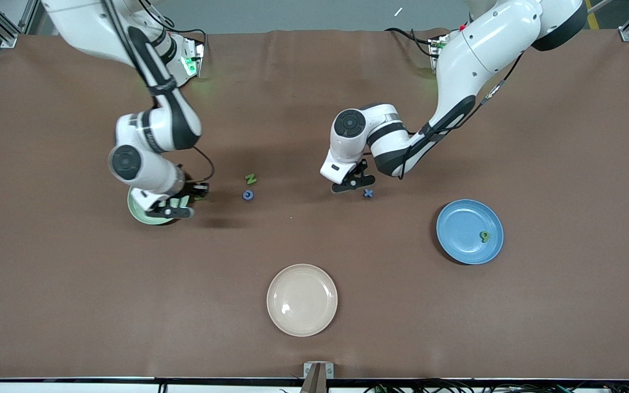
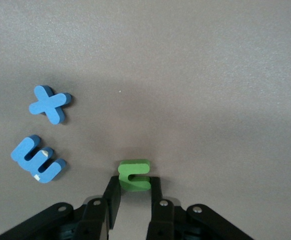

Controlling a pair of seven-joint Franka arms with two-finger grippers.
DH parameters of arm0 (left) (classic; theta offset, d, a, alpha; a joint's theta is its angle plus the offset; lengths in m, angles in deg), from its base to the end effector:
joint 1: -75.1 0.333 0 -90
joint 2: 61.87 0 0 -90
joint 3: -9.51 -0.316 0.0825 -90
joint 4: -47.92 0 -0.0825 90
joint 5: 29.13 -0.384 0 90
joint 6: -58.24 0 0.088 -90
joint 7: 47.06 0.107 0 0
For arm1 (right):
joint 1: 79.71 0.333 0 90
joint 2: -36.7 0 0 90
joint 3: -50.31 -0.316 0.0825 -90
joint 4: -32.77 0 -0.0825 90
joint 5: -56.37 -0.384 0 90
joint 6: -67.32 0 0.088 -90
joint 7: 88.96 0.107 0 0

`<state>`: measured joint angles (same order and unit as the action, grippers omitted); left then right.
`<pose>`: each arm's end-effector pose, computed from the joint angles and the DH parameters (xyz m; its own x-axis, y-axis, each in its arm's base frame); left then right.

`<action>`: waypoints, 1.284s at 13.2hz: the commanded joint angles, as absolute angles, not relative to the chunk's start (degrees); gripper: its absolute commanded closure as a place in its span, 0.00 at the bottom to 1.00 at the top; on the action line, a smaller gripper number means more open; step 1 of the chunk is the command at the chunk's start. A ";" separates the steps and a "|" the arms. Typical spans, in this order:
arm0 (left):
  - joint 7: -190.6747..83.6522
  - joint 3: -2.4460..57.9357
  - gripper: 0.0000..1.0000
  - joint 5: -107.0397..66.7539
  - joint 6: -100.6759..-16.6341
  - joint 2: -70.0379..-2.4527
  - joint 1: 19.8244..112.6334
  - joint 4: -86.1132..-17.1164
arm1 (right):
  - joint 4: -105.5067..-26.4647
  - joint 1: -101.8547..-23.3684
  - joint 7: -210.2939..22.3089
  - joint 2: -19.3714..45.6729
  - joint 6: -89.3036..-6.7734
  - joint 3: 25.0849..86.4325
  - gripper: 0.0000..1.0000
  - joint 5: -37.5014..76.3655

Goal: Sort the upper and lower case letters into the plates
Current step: 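Grasp the green n with the left gripper while the right grasps B, then carry the n to the blue plate while the right gripper drops B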

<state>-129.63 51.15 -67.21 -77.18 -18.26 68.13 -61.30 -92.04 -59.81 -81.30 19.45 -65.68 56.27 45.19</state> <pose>0.4236 -0.4472 0.1747 0.9750 0.2176 -0.0459 0.2172 -0.9760 -0.0136 0.5273 0.1342 0.2397 0.9851 -0.0262 -0.1702 -0.0382 -0.9970 -0.0671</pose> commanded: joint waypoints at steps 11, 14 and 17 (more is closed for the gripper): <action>-130.47 50.55 0.96 -67.81 -73.95 -23.27 70.09 -61.77 | -104.07 -67.66 -88.96 22.11 -75.41 55.50 0.99 46.87; -127.24 56.94 0.96 -64.65 -68.87 -26.35 77.70 -60.89 | -104.25 -67.93 -88.96 21.85 -75.68 55.50 0.81 46.87; -121.08 65.47 0.96 -64.64 -62.97 -26.53 89.92 -60.27 | -103.99 -67.67 -88.70 21.85 -75.33 55.41 0.00 46.79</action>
<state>-125.34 60.72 -65.74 -65.89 -25.42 82.38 -59.69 -102.80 -67.01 -88.50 20.59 -74.90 56.17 46.32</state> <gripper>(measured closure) 0.731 0.564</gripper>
